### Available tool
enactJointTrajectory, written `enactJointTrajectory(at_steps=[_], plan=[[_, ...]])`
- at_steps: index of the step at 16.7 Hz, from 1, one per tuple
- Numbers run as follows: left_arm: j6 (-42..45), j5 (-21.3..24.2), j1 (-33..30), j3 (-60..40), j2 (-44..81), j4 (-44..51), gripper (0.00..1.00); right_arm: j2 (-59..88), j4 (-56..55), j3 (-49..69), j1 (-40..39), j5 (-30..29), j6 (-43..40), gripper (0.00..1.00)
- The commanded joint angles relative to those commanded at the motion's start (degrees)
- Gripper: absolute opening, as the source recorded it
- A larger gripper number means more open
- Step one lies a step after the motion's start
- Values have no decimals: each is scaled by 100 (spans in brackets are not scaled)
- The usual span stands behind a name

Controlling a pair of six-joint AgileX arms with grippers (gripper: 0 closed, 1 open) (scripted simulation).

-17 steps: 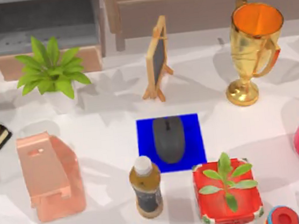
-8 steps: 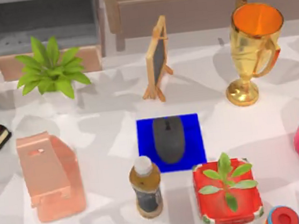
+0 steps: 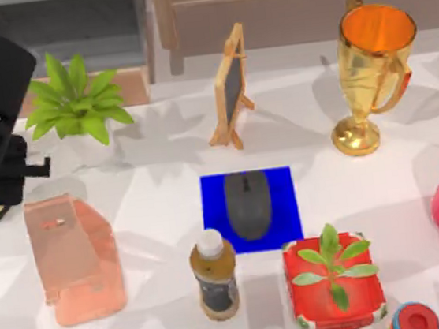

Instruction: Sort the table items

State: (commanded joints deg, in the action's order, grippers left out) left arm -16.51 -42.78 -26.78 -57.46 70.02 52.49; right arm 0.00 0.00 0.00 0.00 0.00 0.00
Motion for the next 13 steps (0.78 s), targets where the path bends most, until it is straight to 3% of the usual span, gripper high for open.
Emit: enactJointTrajectory(at_steps=[4,8,13], plan=[[-2155,-764,-1702,939,-718,-33,0,0,0,0,0,0,0,100],[-3749,-1397,-3096,1664,-1184,-318,0,0,0,0,0,0,0,100],[-4478,-1755,-3825,2046,-1409,-598,0,0,0,0,0,0,0,100]])
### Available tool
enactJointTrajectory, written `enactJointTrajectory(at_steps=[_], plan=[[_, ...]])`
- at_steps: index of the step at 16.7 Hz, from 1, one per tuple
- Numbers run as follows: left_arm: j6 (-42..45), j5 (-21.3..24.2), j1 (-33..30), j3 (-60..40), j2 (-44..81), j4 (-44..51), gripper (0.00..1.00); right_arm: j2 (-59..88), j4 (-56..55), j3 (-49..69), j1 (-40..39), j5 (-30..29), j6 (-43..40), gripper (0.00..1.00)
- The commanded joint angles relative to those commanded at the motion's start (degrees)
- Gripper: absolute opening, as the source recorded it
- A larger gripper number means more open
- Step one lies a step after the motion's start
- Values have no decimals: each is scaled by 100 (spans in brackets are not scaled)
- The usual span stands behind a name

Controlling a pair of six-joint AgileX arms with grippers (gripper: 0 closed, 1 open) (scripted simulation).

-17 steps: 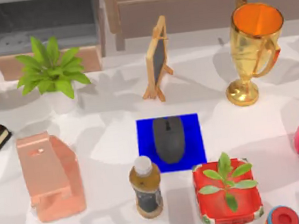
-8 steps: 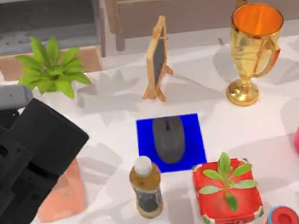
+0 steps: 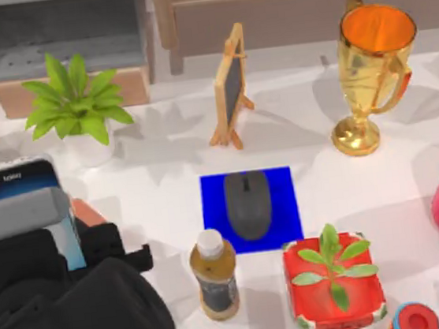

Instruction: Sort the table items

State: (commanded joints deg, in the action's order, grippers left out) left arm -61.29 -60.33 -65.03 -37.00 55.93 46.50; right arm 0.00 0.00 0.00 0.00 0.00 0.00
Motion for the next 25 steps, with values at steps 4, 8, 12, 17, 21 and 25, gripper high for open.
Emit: enactJointTrajectory(at_steps=[4,8,12,17,21,25], plan=[[15,10,22,-15,23,11,0,0,0,0,0,0,0,100],[346,288,-138,-162,-2,-313,0,0,0,0,0,0,0,100],[1229,818,-356,-376,-53,-1234,0,0,0,0,0,0,0,100],[1860,1087,-207,-328,-17,-1964,0,0,0,0,0,0,0,100],[2123,1184,582,93,-83,-2491,0,0,0,0,0,0,0,100],[2242,879,1381,718,46,-2698,0,0,0,0,0,0,0,100]])
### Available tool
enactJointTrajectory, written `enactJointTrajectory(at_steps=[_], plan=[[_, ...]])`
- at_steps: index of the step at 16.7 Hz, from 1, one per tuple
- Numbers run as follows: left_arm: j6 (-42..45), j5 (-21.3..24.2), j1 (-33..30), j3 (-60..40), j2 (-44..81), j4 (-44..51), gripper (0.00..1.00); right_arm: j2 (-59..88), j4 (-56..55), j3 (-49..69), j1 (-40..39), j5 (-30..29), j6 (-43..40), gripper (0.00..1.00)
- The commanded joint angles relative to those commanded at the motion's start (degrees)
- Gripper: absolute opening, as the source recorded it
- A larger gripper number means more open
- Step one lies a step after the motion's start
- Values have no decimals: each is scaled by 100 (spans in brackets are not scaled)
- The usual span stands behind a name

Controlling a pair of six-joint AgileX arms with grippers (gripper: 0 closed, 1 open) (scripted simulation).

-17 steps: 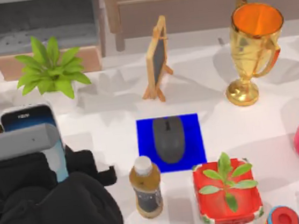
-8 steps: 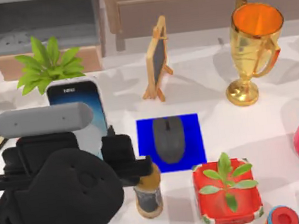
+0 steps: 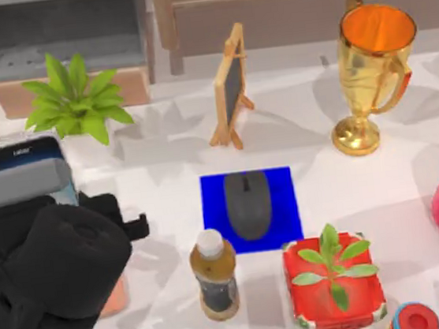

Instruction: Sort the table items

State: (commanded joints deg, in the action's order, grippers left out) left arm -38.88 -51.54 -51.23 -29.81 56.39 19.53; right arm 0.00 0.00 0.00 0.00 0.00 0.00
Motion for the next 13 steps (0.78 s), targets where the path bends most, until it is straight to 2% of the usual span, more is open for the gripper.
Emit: enactJointTrajectory(at_steps=[5,13], plan=[[-10,-55,72,55,54,-42,0,0,0,0,0,0,0,100],[-10,-55,72,55,54,-42,60,0,0,0,0,0,0,100]])
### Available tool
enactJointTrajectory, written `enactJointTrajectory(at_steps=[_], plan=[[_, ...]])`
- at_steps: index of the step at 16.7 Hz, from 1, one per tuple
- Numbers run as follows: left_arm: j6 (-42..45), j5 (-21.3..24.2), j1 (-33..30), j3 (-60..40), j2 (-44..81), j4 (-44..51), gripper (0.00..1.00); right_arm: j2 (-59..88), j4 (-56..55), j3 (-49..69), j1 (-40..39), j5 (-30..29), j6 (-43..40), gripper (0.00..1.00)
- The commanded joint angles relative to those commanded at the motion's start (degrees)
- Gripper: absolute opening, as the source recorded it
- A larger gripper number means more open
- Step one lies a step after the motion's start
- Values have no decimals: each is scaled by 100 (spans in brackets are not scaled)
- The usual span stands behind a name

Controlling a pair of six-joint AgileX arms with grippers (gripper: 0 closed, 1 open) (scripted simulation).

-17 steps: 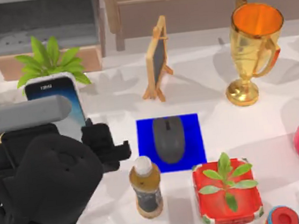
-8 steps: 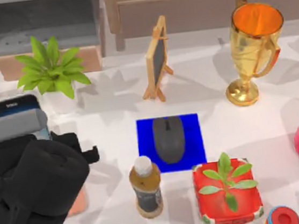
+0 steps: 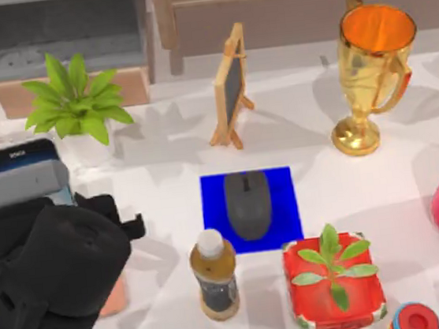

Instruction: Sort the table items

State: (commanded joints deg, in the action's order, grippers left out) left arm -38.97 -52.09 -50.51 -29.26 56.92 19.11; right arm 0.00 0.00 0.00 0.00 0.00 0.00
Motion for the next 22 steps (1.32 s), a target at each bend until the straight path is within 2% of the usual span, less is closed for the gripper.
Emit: enactJointTrajectory(at_steps=[5,6,15,22], plan=[[0,0,0,0,0,0,98,0,0,0,0,0,0,100],[0,0,0,0,0,0,100,0,0,0,0,0,0,100],[-15,-10,-17,-8,-3,17,100,0,0,0,0,0,0,100],[-741,-353,-553,-35,-183,829,100,0,0,0,0,0,0,100]])
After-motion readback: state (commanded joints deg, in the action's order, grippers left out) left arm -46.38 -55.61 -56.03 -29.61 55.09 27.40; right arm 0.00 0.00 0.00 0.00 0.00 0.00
